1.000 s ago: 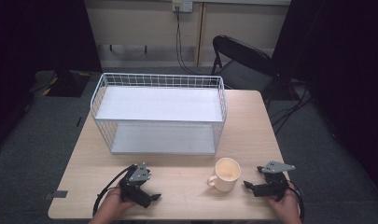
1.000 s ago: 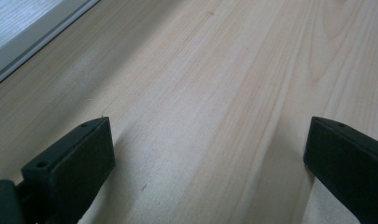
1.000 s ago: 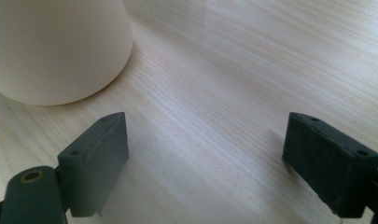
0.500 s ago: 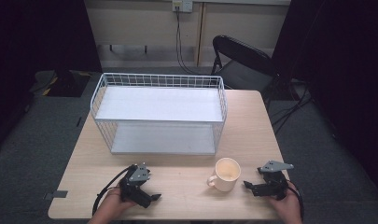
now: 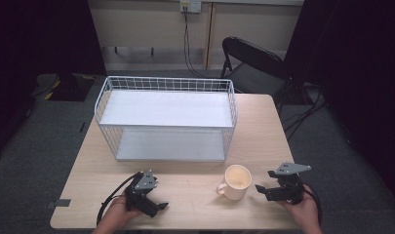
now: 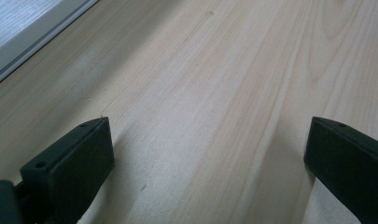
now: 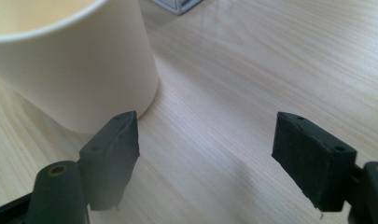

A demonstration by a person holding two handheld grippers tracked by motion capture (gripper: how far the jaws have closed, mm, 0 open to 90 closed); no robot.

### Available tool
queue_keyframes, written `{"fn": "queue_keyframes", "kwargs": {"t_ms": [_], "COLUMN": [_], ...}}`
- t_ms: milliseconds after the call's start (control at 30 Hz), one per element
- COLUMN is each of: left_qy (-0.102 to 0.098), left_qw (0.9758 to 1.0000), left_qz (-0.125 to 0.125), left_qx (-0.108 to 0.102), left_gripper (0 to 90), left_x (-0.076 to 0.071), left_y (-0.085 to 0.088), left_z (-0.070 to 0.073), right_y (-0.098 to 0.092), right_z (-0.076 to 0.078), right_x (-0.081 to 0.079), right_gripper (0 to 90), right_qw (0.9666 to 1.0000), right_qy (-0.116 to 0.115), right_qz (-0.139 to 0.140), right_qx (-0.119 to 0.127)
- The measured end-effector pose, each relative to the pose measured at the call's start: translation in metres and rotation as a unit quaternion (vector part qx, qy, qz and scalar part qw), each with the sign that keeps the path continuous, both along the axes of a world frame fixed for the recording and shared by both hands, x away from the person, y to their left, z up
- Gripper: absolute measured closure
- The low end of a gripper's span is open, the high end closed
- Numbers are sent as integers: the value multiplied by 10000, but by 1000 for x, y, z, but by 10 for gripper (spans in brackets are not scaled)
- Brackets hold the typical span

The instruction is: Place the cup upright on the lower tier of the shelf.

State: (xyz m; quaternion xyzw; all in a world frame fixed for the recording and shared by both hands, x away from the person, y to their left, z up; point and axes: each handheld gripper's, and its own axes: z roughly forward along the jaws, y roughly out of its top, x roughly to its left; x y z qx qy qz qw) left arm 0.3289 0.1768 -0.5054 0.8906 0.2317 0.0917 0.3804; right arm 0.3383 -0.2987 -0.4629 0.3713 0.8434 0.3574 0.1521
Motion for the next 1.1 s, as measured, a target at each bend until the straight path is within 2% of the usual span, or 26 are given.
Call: {"fn": "queue_keyframes", "kwargs": {"t_ms": [100, 533, 700, 967, 1100], "left_qy": [0, 1, 1, 1, 0], "left_qw": [10000, 10000, 10000, 10000, 10000], "left_qz": [2, 3, 1, 1, 0], "left_qx": [0, -1, -1, 2, 4], "left_gripper": [11, 11, 11, 11, 11], "left_x": [0, 0, 0, 0, 0], "left_y": [0, 0, 0, 0, 0], "left_z": [0, 0, 0, 0, 0], "right_y": [2, 15, 19, 27, 30], "right_z": [8, 38, 44, 50, 52], "right_x": [3, 10, 12, 15, 16], "right_gripper": [251, 271, 280, 288, 290], "right_qw": [9998, 9996, 9993, 9990, 9990], "right_qy": [60, -138, -217, -220, -234], "right_qz": [33, 163, 178, 188, 208], "right_qx": [166, 163, 238, 340, 305]}}
